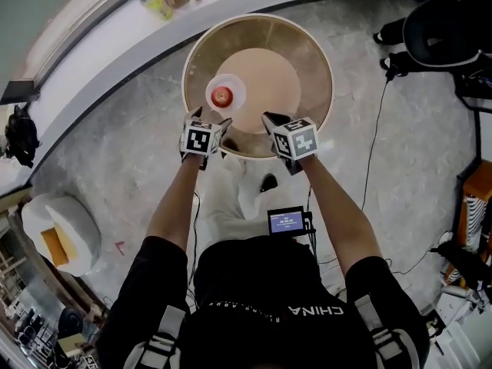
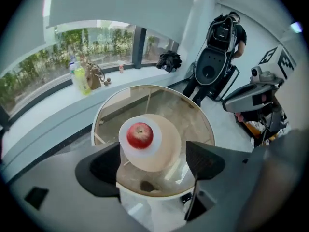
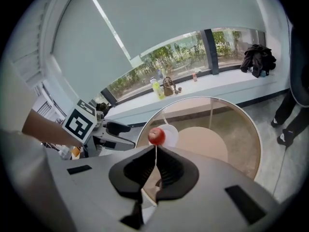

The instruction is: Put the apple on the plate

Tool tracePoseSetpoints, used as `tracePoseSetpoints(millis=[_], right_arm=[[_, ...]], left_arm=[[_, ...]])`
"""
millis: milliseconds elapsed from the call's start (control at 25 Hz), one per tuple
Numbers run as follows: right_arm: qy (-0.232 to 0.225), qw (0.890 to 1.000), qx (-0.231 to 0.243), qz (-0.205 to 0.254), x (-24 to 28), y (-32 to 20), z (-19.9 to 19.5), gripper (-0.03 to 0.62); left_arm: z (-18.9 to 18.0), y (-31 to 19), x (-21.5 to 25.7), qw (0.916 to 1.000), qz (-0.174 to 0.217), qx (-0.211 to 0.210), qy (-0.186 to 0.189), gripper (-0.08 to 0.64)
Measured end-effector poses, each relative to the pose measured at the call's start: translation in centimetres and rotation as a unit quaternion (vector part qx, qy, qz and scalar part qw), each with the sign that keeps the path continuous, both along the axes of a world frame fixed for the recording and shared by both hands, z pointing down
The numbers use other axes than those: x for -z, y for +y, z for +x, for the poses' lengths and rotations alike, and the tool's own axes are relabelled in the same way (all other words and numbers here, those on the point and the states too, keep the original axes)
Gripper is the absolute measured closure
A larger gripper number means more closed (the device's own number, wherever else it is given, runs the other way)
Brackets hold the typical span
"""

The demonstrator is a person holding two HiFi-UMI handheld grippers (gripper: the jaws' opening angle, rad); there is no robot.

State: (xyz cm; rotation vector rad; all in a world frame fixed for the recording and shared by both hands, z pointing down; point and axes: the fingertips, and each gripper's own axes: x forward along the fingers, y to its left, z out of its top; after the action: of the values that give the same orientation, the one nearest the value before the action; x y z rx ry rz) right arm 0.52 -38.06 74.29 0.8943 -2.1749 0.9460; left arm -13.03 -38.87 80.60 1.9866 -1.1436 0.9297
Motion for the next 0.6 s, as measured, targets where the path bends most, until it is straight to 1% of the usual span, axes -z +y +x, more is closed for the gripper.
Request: tracePoseSetpoints(millis=[80,160,200,240,280,320,360,440,520,600], right_arm=[[0.016,1.0,0.007,-0.011,3.4,3.4,0.9,0.563],[0.029,0.999,0.012,-0.012,7.0,6.3,2.2,0.563],[0.032,0.999,0.013,-0.008,8.8,7.5,2.8,0.563],[0.031,0.999,0.014,-0.002,10.3,8.4,3.5,0.563],[0.029,0.999,0.014,0.006,11.7,9.3,4.3,0.563],[0.028,0.999,0.015,0.015,12.8,10.0,5.1,0.563],[0.027,0.999,0.017,0.025,13.5,10.6,5.9,0.563],[0.025,0.999,0.027,0.039,14.2,11.9,7.1,0.563],[0.015,0.998,0.037,0.049,14.6,12.8,7.5,0.563],[0.01,0.997,0.038,0.06,15.9,13.7,7.5,0.563]], left_arm=[[0.3,3.9,4.7,0.9994,-0.001,0.026,0.021,0.135],[1.0,7.4,9.7,0.9966,0.0,0.06,0.057,0.145],[1.2,8.9,12.1,0.9934,0.007,0.084,0.078,0.234],[1.2,10.2,14.1,0.9893,0.018,0.11,0.094,0.367],[1.3,11.5,15.7,0.9848,0.029,0.133,0.108,0.477],[1.6,12.8,16.9,0.9805,0.035,0.15,0.121,0.49],[2.1,14.2,17.7,0.9769,0.038,0.162,0.135,0.524],[3.3,17.0,18.5,0.9716,0.043,0.172,0.156,0.537],[4.2,19.3,19.0,0.9681,0.047,0.175,0.173,0.541],[4.7,21.2,19.9,0.9673,0.054,0.171,0.18,0.541]])
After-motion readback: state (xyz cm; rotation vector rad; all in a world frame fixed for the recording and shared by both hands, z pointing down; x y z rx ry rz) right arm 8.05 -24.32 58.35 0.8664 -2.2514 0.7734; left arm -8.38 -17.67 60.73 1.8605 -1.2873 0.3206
